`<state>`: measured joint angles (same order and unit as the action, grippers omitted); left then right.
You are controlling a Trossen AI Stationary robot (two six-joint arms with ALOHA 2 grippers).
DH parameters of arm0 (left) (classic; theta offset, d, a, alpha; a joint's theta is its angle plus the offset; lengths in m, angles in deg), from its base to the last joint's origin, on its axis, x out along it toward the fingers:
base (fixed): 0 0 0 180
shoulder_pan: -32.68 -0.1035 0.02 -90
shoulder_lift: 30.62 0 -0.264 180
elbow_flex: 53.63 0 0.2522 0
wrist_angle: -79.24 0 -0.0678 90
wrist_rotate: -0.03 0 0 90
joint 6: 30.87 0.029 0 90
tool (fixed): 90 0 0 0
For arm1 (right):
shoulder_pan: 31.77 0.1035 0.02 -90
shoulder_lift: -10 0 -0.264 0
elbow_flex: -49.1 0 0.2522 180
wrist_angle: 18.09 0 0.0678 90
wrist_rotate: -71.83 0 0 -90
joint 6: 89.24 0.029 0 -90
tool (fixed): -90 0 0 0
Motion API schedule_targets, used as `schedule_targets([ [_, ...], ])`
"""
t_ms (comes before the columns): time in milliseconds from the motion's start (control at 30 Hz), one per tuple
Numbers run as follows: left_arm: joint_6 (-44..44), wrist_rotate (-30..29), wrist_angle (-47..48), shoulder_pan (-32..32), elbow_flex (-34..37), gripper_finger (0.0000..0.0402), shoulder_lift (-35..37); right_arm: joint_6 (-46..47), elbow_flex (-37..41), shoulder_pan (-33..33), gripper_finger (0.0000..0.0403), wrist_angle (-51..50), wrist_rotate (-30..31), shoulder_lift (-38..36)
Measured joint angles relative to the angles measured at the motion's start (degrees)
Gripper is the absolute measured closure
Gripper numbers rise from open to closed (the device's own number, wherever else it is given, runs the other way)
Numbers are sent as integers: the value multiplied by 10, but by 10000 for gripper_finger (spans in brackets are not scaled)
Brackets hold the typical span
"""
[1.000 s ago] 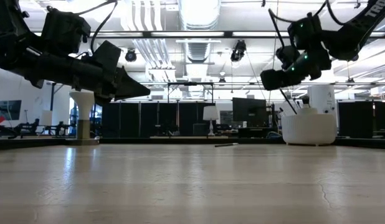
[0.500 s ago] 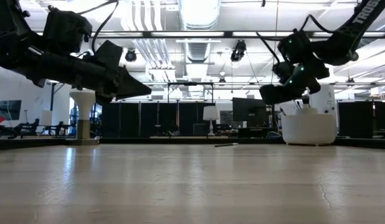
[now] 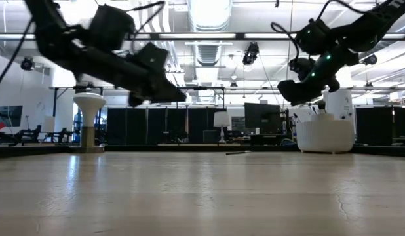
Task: Pick & Place Makeup Brushes
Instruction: Put the black blush brush into the white makeup holder
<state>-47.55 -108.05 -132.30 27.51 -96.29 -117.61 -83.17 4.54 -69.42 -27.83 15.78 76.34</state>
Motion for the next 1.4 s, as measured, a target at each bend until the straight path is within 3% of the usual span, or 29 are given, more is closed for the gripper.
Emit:
schedule_targets([
  [133, -9, -4, 24, -1, -71, 399, -76, 0, 17, 51, 389, -7, -1, -36],
  [333, -10, -2, 132, -30, -173, 399, -136, 29, 43, 142, 394, -8, -1, -84],
  [567, 6, 114, 259, -110, -258, 397, -141, 55, 63, 220, 394, -8, 1, -118],
  [833, 43, 134, 395, -144, -348, 317, -193, 99, 67, 238, 394, 9, -12, -114],
  [967, 51, 146, 370, -142, -320, 300, -186, 145, 67, 238, 394, 71, -75, -76],
  [1167, -6, 144, 194, -141, -215, 317, -149, 226, 26, 199, 394, 89, -88, 28],
  [1400, -36, 134, 29, -118, -82, 341, -116, 274, -56, 118, 369, 82, -189, 171],
])
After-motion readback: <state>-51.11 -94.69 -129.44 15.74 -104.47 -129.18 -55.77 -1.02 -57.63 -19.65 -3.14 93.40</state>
